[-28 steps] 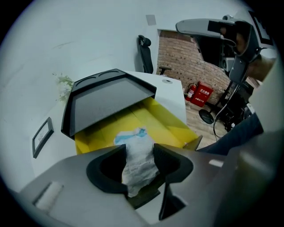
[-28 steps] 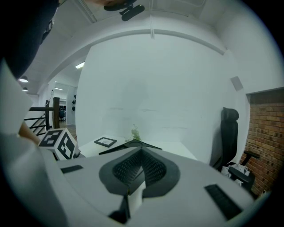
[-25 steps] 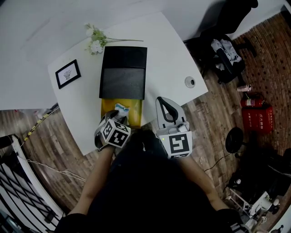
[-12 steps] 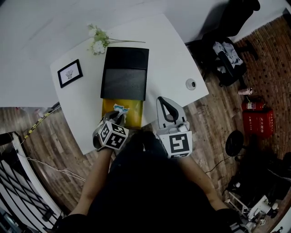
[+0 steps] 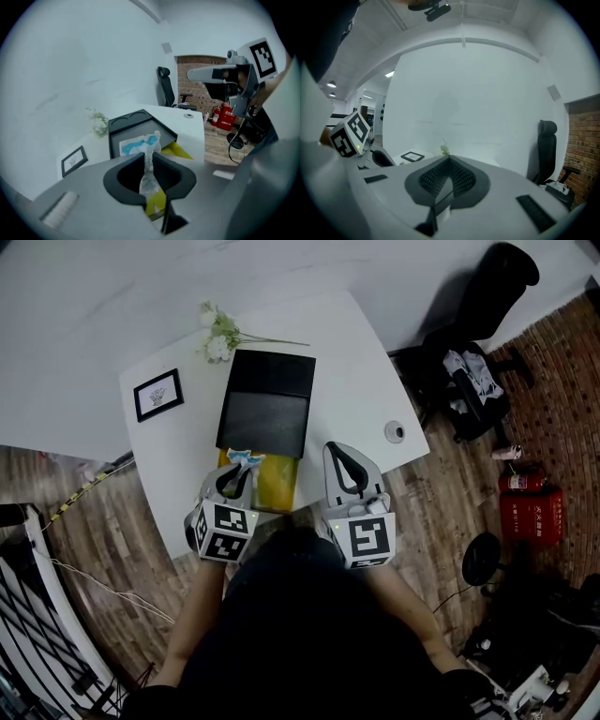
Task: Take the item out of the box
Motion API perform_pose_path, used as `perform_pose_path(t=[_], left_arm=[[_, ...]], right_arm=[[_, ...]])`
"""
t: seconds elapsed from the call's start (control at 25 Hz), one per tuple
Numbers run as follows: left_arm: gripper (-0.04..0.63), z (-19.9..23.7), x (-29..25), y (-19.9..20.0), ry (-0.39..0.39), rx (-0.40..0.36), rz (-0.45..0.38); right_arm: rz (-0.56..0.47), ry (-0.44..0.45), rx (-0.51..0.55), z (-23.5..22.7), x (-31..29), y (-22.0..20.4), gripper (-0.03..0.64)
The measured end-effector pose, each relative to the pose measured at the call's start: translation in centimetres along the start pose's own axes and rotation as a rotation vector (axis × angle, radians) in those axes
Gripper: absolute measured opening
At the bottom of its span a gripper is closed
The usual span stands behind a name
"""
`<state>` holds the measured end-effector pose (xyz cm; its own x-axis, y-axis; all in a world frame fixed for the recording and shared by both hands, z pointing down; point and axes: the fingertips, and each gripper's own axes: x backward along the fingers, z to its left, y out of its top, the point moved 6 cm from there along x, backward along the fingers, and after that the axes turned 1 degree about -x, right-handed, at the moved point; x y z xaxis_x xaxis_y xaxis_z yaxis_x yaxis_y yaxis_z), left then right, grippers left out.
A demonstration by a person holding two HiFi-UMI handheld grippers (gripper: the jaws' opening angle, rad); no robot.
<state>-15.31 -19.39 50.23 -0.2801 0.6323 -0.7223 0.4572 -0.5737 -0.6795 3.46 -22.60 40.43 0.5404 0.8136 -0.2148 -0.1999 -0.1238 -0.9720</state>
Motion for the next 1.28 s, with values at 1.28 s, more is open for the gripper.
perform_pose_path(t=[1.28], left_arm=[[0.061, 3.7, 19.5, 17.4, 0.430, 0.150, -0.832]], right_arm=[[-0.372, -0.018, 0.015, -4.8, 4.2, 15.7, 0.011]])
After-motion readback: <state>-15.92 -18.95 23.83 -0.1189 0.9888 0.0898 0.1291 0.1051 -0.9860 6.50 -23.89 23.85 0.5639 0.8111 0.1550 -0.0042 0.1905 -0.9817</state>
